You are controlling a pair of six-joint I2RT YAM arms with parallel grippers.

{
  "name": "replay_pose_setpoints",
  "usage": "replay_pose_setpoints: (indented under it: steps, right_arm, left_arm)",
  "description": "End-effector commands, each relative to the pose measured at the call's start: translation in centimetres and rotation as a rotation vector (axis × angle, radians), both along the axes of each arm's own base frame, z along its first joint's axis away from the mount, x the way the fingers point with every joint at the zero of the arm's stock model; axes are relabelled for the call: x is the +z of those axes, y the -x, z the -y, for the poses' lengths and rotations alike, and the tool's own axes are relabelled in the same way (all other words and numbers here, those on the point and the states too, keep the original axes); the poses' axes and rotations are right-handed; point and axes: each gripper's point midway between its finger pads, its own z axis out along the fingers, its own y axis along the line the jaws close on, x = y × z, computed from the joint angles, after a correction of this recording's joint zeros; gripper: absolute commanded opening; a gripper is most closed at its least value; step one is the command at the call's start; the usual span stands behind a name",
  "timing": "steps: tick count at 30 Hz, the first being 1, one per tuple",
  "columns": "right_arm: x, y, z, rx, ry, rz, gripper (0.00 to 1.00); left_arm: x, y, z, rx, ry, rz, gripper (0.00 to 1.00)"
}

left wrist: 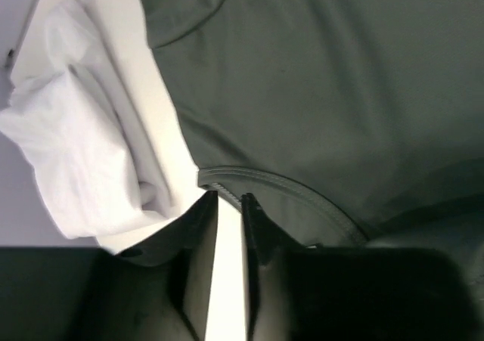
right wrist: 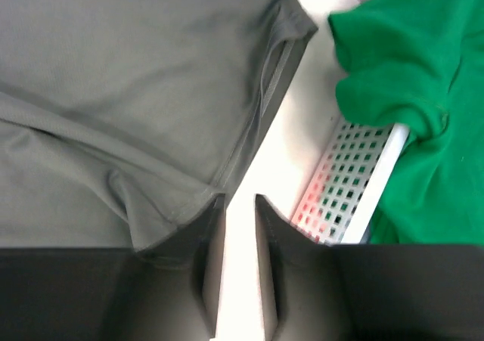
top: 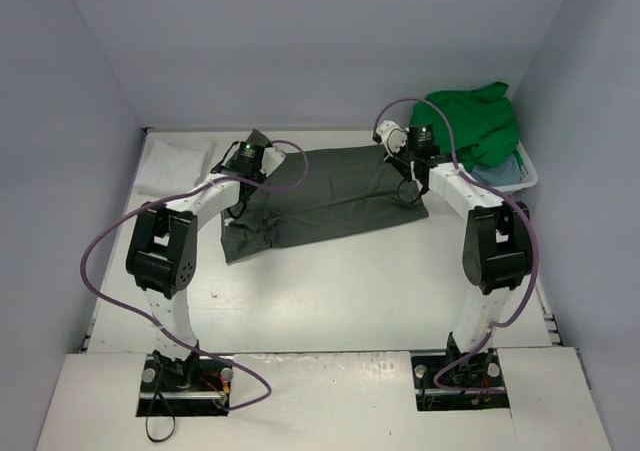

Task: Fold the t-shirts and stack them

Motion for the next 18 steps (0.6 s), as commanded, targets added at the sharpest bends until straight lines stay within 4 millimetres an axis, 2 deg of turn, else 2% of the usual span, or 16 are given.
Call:
replay_pose_setpoints:
  steps: [1, 2, 4, 5, 7, 8, 10, 13, 18]
  right_arm:
    - [3.2, -1.4, -1.6, 0.008, -0.093, 0.071, 0.11]
    - [1.7, -1.6, -1.8, 0.01, -0.097, 0.039, 0.01]
    - [0.8, -2.3, -2.6, 0.025, -0.115, 0.021, 0.0]
    - [-1.3, -2.0, -2.6, 0.022, -0.111, -0.037, 0.0]
    - [-2.3, -2.5, -3.3, 0.032, -0.13, -0.063, 0.0]
    - [-4.0, -2.6, -3.3, 0.03, -0.132, -0.099, 0.0]
    - [-5.6, -2.8, -4.1, 0.037, -0.149, -0.141, 0.0]
    - [-7.2, -2.8, -4.9, 0.038, -0.158, -0.181, 0.0]
    - [-8.4, -1.5, -5.7, 0.052, -0.144, -0.225, 0.0]
  left_arm:
    - [0.6, 0.5, 1.0, 0.01, 0.098, 0.0, 0.06]
    - [0.3, 0.6, 1.2, 0.011, 0.103, -0.012, 0.03]
    - [-0.7, 0.6, 1.5, 0.017, 0.12, -0.044, 0.0]
    - [-1.0, 0.6, 1.7, 0.013, 0.131, -0.057, 0.0]
    - [-1.7, 0.5, 2.1, 0.018, 0.148, -0.081, 0.0]
    - [-1.8, 0.5, 2.6, 0.007, 0.169, -0.088, 0.0]
    - [-2.4, 0.6, 3.0, 0.01, 0.199, -0.111, 0.0]
    - [-3.4, 1.1, 3.9, 0.001, 0.241, -0.166, 0.0]
    - [-4.8, 2.2, 4.4, -0.007, 0.265, -0.227, 0.0]
